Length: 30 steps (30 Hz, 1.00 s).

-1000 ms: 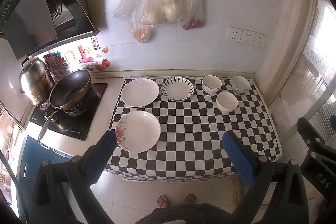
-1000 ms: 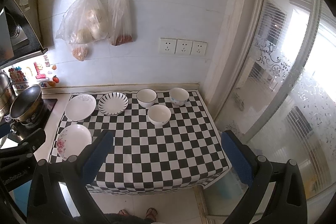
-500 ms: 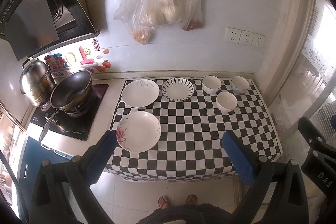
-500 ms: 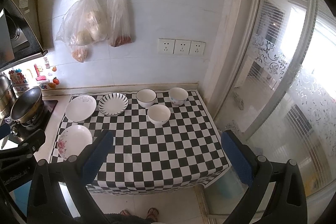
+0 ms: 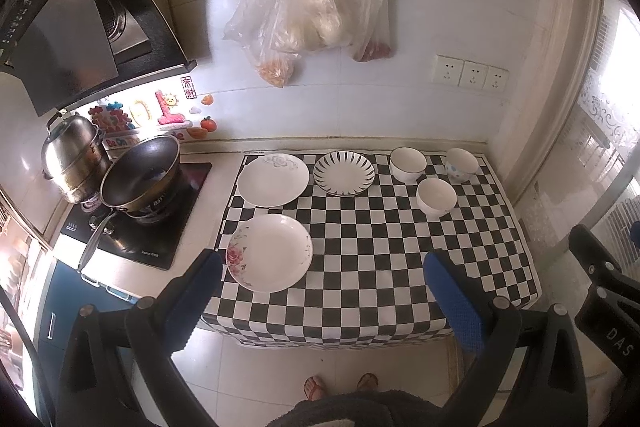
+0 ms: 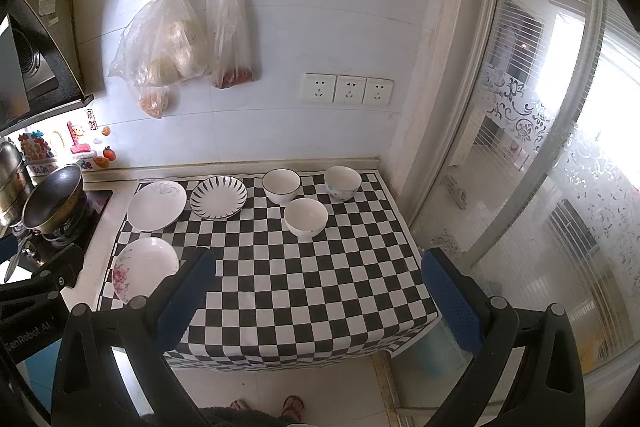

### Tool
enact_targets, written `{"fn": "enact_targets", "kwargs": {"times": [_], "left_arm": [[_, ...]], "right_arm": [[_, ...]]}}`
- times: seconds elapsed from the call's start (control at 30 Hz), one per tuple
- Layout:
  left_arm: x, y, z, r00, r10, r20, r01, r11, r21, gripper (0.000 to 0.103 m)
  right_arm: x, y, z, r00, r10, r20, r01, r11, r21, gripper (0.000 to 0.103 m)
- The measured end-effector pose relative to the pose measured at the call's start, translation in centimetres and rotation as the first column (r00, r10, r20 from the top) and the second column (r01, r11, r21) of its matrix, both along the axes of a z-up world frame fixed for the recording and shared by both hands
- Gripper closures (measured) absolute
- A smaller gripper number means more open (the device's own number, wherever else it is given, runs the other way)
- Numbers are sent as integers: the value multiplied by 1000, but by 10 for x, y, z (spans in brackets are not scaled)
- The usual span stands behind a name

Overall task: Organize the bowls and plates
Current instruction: 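Grasp the pink-floral plate rim with the left tool while the right tool grips its rim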

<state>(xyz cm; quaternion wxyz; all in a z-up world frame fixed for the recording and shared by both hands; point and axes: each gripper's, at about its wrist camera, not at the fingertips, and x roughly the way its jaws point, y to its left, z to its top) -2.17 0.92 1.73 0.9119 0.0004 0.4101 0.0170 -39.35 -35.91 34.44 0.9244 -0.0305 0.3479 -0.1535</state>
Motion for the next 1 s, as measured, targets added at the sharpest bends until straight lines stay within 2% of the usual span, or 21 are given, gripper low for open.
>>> {"fn": "enact_targets", "kwargs": {"times": [0.2,0.27,0.4,0.47,0.57,0.67,0.7,0.73,0.83,0.97,1.0], "left_arm": [[0,2,-2,1000,-2,-1,2,1000,-1,0],[3,6,-5,1000,6,-3,-6,1000,-3,0],[21,21,-24,999,48,-9,-48,999,3,0],[38,39,-48,995,88,-53,-88,996,3,0],[64,70,-88,980,147,-134,-149,989,-4,0],[91,105,-133,956,208,-207,-206,978,32,0],[102,119,-151,943,232,-237,-227,973,49,0],[112,131,-168,933,240,-269,-237,971,42,0],[142,167,-222,895,256,-365,-268,963,20,1],[176,202,-292,843,244,-480,-293,956,-30,11],[184,209,-309,829,238,-507,-294,955,-31,18]], "right_arm": [[5,-1,-3,1000,-7,-5,7,1000,20,0],[14,-6,-11,1000,-5,-21,6,998,61,0],[54,-8,-52,992,55,-116,-35,985,169,0],[75,-5,-78,982,97,-163,-63,977,206,0],[116,6,-131,951,181,-249,-111,956,272,0],[161,25,-189,904,262,-339,-139,927,348,0],[179,34,-212,884,289,-366,-141,914,380,0],[189,39,-227,874,306,-379,-145,907,396,0],[240,67,-296,812,365,-455,-118,867,483,0],[288,97,-369,753,396,-525,-65,840,539,0],[294,102,-380,743,399,-538,-54,836,546,0]]}}
